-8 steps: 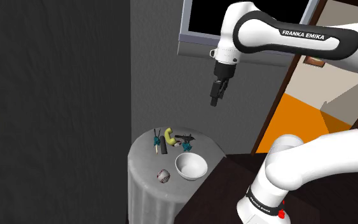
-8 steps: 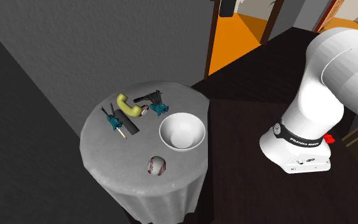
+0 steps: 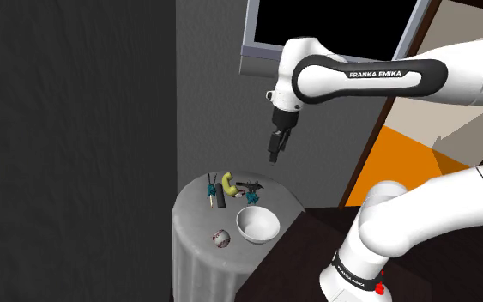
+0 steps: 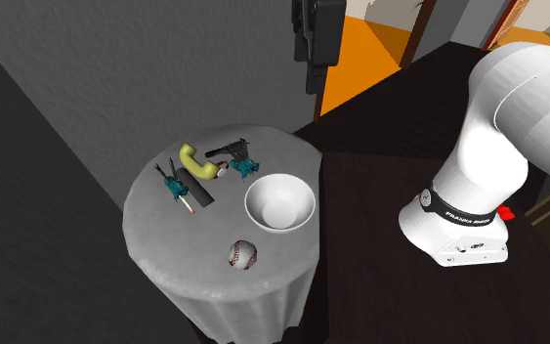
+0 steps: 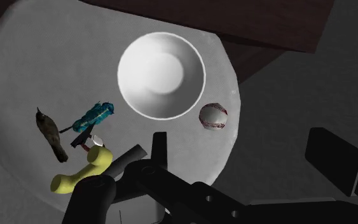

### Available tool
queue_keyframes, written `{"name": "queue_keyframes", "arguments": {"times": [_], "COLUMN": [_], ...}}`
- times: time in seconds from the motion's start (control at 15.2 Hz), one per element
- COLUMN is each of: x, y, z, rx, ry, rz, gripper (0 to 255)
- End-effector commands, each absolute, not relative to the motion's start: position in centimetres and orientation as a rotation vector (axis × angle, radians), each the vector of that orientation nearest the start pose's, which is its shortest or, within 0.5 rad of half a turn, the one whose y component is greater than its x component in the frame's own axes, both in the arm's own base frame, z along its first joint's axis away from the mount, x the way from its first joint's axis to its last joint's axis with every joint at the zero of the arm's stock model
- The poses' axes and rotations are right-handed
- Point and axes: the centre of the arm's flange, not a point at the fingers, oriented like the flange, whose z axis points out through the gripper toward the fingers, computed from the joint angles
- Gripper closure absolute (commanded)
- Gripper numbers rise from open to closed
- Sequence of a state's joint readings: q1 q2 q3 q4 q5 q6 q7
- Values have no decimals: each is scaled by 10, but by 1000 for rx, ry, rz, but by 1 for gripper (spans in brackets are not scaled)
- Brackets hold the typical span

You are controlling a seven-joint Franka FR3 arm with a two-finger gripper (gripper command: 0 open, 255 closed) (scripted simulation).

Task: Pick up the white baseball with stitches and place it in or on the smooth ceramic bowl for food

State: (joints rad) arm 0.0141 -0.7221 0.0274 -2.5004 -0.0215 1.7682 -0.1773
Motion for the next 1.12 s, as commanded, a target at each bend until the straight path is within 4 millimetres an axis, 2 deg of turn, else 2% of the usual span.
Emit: {"name": "queue_keyframes", "arguments": {"times": [0.0,1.06], "x": [341,411], "y": [15,60], "z": [495,300], "rx": [-3156,-3106], "ry": [-376,-625], "rz": [20,45], "gripper": [0,0]}}
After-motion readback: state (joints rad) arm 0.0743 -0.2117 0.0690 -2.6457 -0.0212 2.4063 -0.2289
